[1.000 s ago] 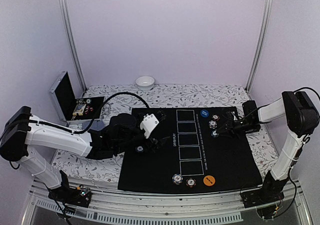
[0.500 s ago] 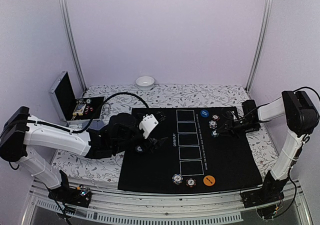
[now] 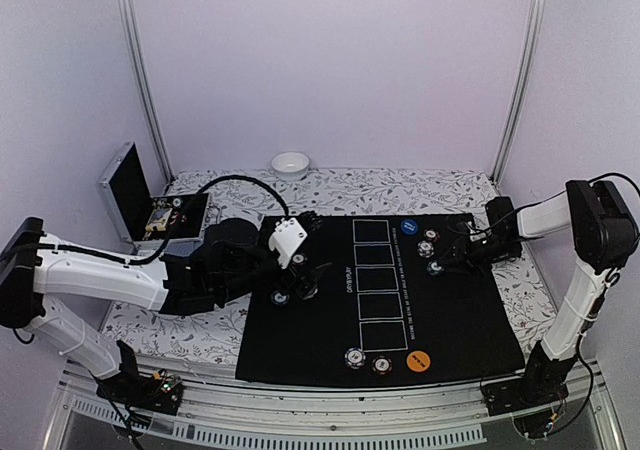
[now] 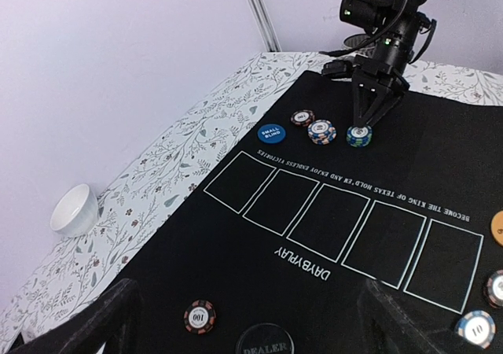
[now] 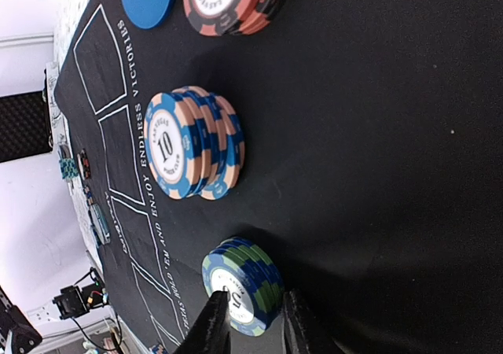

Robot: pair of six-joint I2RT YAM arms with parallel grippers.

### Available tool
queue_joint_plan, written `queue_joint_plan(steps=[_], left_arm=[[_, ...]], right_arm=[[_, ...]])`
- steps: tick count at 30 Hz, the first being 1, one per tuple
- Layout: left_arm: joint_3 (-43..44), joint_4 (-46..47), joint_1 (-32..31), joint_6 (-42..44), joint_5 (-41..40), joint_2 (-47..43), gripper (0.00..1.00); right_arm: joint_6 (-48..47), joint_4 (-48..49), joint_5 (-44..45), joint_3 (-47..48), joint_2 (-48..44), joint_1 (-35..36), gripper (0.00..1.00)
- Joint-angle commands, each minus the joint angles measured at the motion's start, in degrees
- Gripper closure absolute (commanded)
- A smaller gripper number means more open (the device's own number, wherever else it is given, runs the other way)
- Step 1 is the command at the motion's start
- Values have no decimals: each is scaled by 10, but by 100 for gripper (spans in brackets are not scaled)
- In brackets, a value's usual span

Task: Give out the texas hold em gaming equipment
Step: Place the poker chips pile in the small blind area, then pick up the pile of poker chips from the pile of poker chips.

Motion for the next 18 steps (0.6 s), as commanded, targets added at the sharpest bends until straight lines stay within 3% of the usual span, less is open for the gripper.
queue_joint_plan(steps=[1, 9, 15, 18], left_arm=[[-13, -11, 7, -2, -4, -15, 2], [-5, -30, 9, -11, -25, -28, 2], [65, -197, 57, -150, -41, -36, 2], [83, -265, 78, -195, -45, -48, 2]], right_arm=[[-8, -31, 49, 6, 8, -3, 69], [-13, -62, 89, 19, -26, 0, 62], [-22, -122, 157, 50, -103, 26, 51], [-29, -156, 198, 63, -154, 36, 36]])
